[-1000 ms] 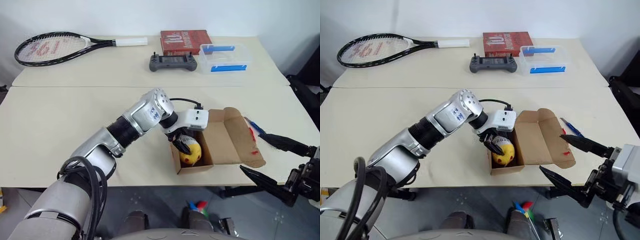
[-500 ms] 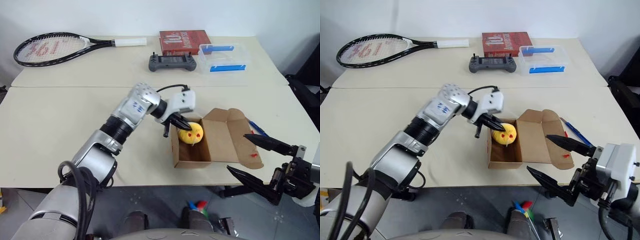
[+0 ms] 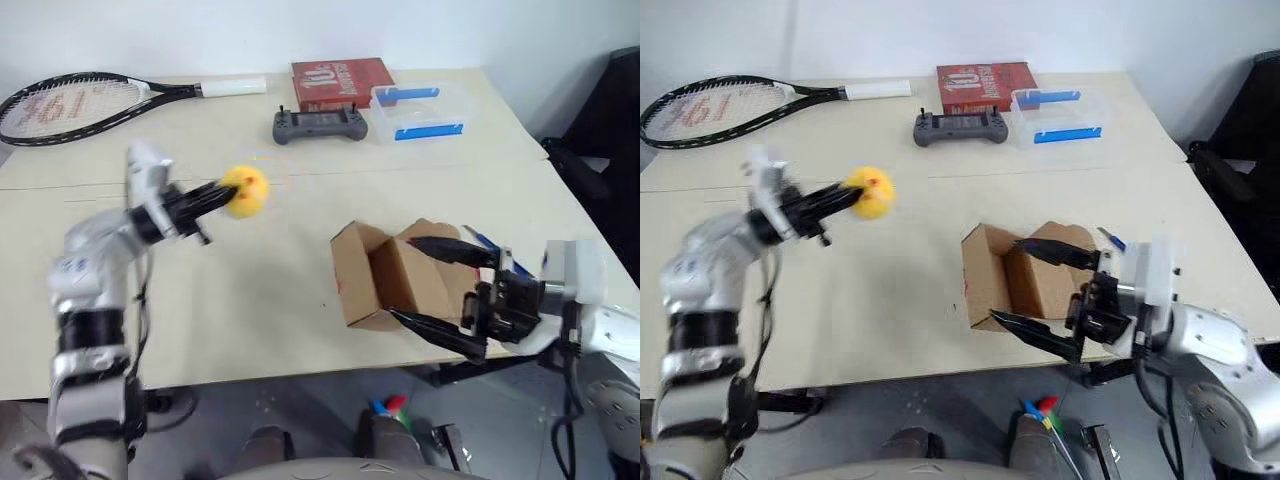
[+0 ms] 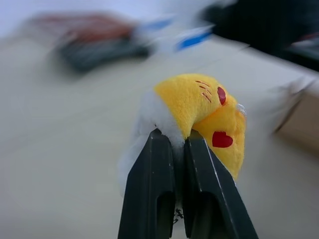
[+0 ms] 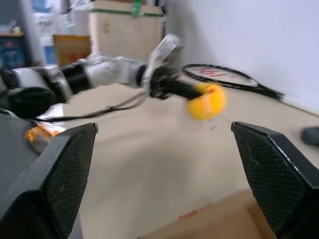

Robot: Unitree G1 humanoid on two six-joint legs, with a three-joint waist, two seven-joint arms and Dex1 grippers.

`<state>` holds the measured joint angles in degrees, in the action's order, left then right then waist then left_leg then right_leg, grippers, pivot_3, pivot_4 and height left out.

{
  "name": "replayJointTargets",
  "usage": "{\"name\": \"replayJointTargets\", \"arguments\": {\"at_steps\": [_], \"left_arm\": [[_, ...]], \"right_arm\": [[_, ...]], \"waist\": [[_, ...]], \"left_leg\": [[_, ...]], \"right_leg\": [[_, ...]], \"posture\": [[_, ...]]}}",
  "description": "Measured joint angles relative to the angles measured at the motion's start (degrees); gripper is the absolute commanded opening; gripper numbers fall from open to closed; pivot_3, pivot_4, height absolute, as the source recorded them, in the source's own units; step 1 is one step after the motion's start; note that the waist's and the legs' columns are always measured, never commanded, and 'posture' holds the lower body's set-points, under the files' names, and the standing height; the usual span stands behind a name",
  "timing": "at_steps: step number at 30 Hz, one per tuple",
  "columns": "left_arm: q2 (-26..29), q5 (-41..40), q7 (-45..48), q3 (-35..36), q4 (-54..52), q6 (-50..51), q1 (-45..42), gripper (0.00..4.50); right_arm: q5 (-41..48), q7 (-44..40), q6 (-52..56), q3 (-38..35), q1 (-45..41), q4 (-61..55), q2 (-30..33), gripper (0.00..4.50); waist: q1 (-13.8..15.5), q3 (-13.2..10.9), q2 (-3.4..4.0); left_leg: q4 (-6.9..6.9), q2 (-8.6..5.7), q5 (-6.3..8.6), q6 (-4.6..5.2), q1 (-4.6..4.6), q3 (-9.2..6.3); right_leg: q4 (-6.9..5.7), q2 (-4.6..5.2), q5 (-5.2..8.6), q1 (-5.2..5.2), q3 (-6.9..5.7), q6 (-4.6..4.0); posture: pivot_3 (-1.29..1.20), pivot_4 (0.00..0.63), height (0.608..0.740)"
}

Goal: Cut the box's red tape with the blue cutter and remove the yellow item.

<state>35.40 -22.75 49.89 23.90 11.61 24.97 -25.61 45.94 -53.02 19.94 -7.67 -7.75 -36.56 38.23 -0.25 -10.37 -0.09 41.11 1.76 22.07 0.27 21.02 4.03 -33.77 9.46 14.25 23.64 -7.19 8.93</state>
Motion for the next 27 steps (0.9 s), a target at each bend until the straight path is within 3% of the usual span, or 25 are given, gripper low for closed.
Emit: {"name": "replayJointTargets", "arguments": {"at_steps": [4,9,18,24,27], "left_arm": [[0.22,-0.08,-6.22,8.99,-3.59,-1.48,12.86,0.01],[-0.09,-1.04,-8.14,11.80,-6.81,-3.55,19.54,0.01],[1.02,-4.40,-12.29,12.18,-8.72,-0.88,20.08,2.68],[6.68,-8.99,-5.11,17.47,-12.51,0.28,28.57,4.46],[10.01,-8.71,0.30,20.37,-13.14,-1.68,35.85,4.46]], "right_arm": [[-2.84,-3.51,-1.44,4.97,-3.20,4.24,-1.17,4.50],[-4.58,-6.34,-3.62,5.48,-5.08,9.01,-1.82,4.50],[-6.74,-7.29,-5.64,4.74,-5.80,12.68,-2.44,4.50],[-7.40,-7.58,-6.26,1.54,-5.81,14.69,-1.35,4.50],[-7.49,-7.63,-6.22,0.43,-5.77,14.91,-0.61,4.50]], "waist": [[1.81,0.02,-0.15],[2.42,0.05,-0.19],[1.38,0.06,-0.21],[0.19,0.06,-0.21],[-0.10,0.05,-0.19]], "left_leg": [[0.11,-0.02,0.01,-0.02,0.11,-0.22],[0.13,-0.02,0.00,-0.04,0.04,-0.22],[-0.02,0.00,-0.03,-0.09,0.00,-0.11],[-0.12,0.03,0.01,-0.12,0.01,-0.03],[-0.17,0.06,0.02,-0.16,-0.04,0.07]], "right_leg": [[0.03,0.01,0.00,-0.09,-0.08,-0.01],[0.04,0.01,0.00,-0.17,-0.07,-0.02],[-0.03,0.00,0.01,-0.05,-0.07,-0.03],[0.01,0.00,0.03,0.03,-0.07,-0.05],[0.02,0.00,0.06,0.06,-0.07,-0.11]], "posture": [[0.00,0.150,0.740],[0.00,0.150,0.740],[0.00,0.150,0.740],[0.00,0.150,0.740],[0.00,0.150,0.740]]}}
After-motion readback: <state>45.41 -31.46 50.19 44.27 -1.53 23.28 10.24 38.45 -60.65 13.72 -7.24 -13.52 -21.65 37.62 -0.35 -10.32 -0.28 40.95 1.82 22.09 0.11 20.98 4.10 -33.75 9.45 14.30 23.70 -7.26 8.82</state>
